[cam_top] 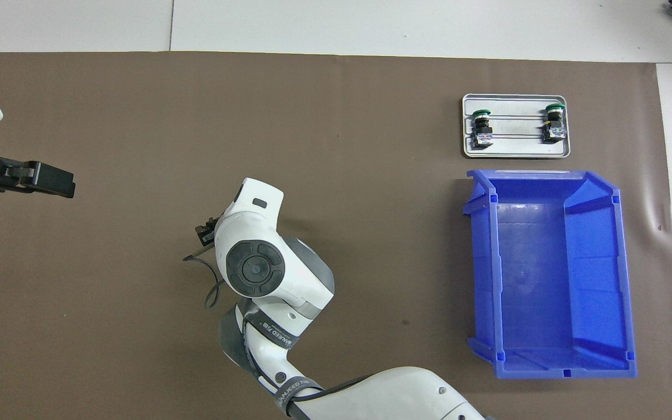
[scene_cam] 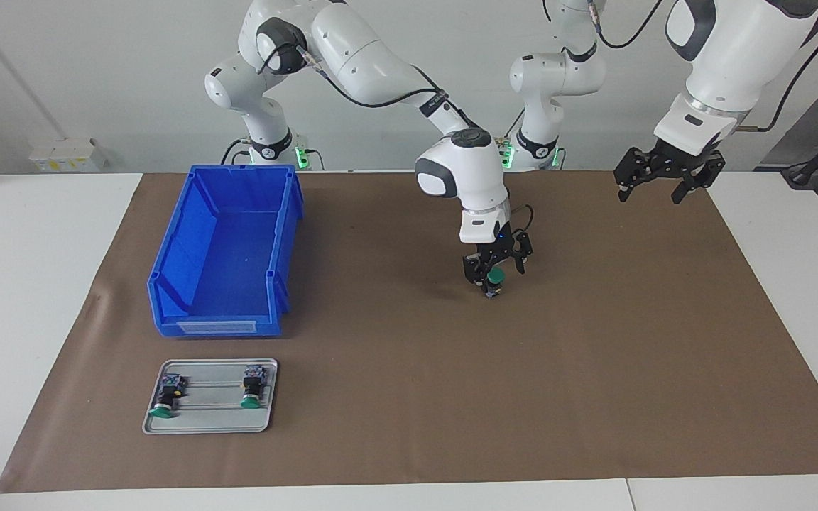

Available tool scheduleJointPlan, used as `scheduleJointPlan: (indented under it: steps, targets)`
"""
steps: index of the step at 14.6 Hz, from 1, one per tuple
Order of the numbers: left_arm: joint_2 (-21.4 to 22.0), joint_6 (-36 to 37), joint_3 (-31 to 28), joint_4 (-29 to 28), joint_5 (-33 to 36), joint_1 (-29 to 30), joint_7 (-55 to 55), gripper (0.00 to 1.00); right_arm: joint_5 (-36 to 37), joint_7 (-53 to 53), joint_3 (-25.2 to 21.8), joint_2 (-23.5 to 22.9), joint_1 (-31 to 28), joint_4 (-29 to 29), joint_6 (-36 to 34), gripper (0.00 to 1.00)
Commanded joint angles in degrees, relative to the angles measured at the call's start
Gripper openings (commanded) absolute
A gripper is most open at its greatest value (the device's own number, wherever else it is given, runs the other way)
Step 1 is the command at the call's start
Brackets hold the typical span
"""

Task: Place and press button with both arms
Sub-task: 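Grasp the button with the right gripper and lift it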

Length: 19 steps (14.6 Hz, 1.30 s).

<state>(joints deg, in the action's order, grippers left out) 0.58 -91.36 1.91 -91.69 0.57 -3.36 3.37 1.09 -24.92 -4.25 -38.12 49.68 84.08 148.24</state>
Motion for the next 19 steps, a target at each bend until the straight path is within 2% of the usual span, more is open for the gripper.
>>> scheduleJointPlan:
  steps: [1, 5, 7, 8, 9, 10, 14, 17, 19]
  targets:
    - [0.7, 2.1, 0.1, 0.8, 1.1, 0.1, 1.0, 1.0, 0.5, 2.8, -0.1, 0.0, -0.1, -0.6, 0.0, 1.0]
    - [1.1, 2.8, 0.0, 1.2, 0.6, 0.2, 1.0, 1.0, 0.5, 4.3, -0.2, 1.1, 0.4, 4.3, 0.1, 0.99]
    - [1.4, 2.8, 0.0, 0.6, 0.6, 0.1, 0.9, 1.0, 0.5, 4.2, -0.2, 1.3, 0.6, 4.6, 0.1, 0.91]
    - [1.6, 2.9, 0.0, 0.6, 0.6, 0.1, 1.0, 1.0, 0.7, 4.3, -0.2, 1.3, 0.7, 4.5, 0.2, 0.72]
    - [2.0, 2.9, 0.0, 0.2, 0.6, 0.1, 0.8, 1.0, 1.3, 4.7, -0.2, 1.3, 0.7, 4.3, 0.2, 0.28]
    - [2.1, 2.9, 0.0, -0.2, 0.6, 0.1, 0.8, 1.0, 1.8, 4.9, -0.2, 1.3, 0.6, 4.3, 0.1, 0.0]
    - [2.1, 2.8, 0.0, -0.2, 0.6, -0.2, 0.7, 1.0, 1.5, 6.6, -0.1, 1.3, -1.2, 2.9, -1.4, 0.0]
    - [2.9, 2.5, -0.1, -0.9, -0.3, 0.2, 0.4, 1.0, 0.7, 6.6, -0.1, 1.5, -1.3, -0.6, -5.1, 0.0]
    - [2.8, 1.1, -0.2, -0.9, -3.5, 0.4, 0.1, 1.0, 0.7, 6.4, -0.3, 4.4, -3.0, -0.2, -5.6, 0.0]
